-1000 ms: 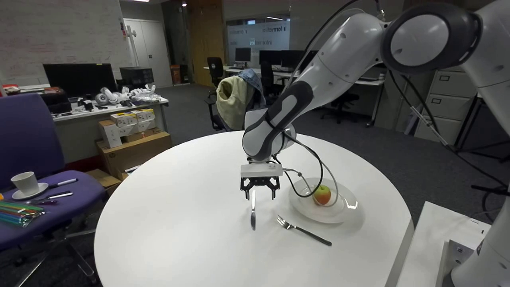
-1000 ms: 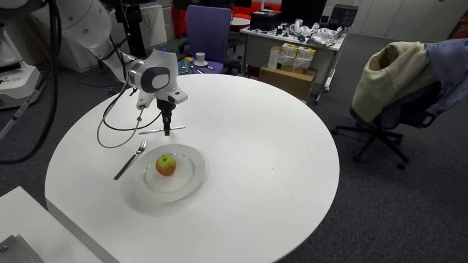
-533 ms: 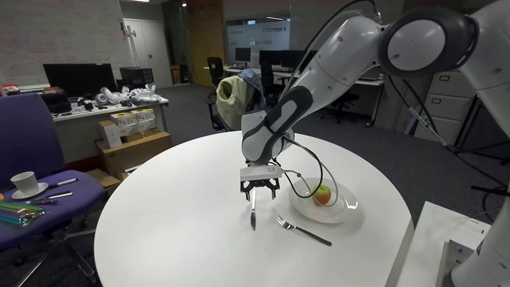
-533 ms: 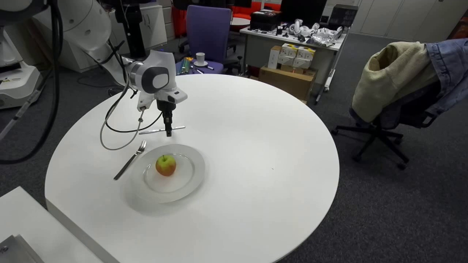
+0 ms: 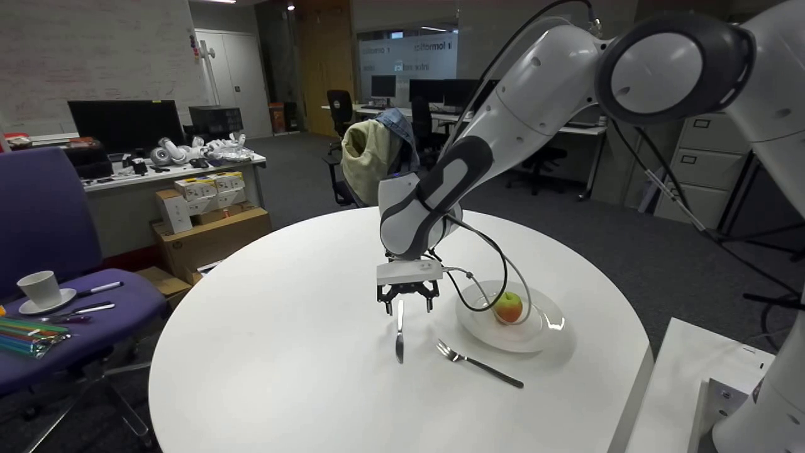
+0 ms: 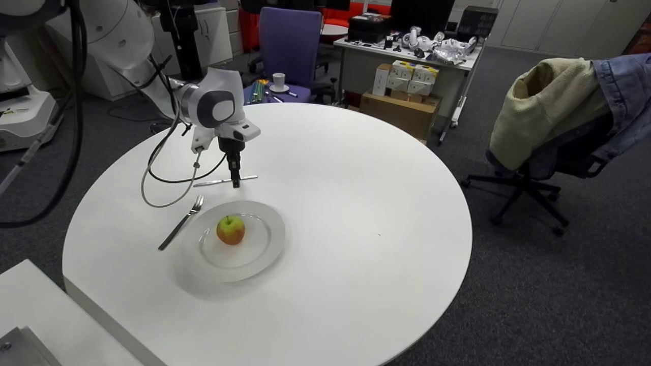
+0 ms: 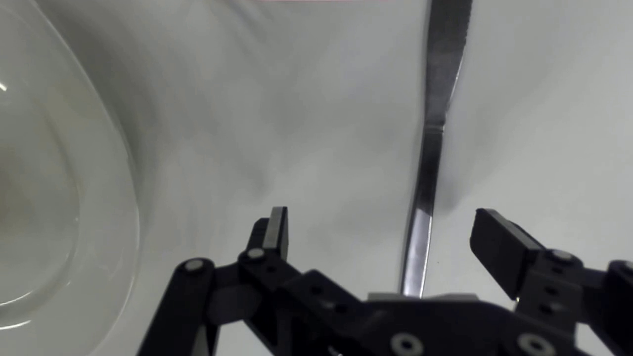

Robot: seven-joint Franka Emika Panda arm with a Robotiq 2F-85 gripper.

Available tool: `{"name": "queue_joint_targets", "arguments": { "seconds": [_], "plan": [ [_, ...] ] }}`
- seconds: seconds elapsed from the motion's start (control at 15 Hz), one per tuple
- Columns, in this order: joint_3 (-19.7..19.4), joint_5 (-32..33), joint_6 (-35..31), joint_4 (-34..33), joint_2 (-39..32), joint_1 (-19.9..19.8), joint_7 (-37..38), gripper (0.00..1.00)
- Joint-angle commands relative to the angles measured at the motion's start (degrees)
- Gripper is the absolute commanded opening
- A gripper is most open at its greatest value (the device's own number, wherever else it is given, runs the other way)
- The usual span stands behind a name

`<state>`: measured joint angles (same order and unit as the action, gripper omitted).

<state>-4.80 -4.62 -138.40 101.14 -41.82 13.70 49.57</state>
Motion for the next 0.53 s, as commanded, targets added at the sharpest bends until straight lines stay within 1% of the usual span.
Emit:
{"name": "queue_joint_targets", "arguments": {
  "seconds": [0.0, 0.47],
  "plan": [
    [-1.55, 1.95, -0.87, -1.86, -1.29, 1.21, 3.25, 1.00],
    [-2.58, 3.70, -3.72, -3.25, -3.75, 2.10, 5.47, 1.00]
  ]
}}
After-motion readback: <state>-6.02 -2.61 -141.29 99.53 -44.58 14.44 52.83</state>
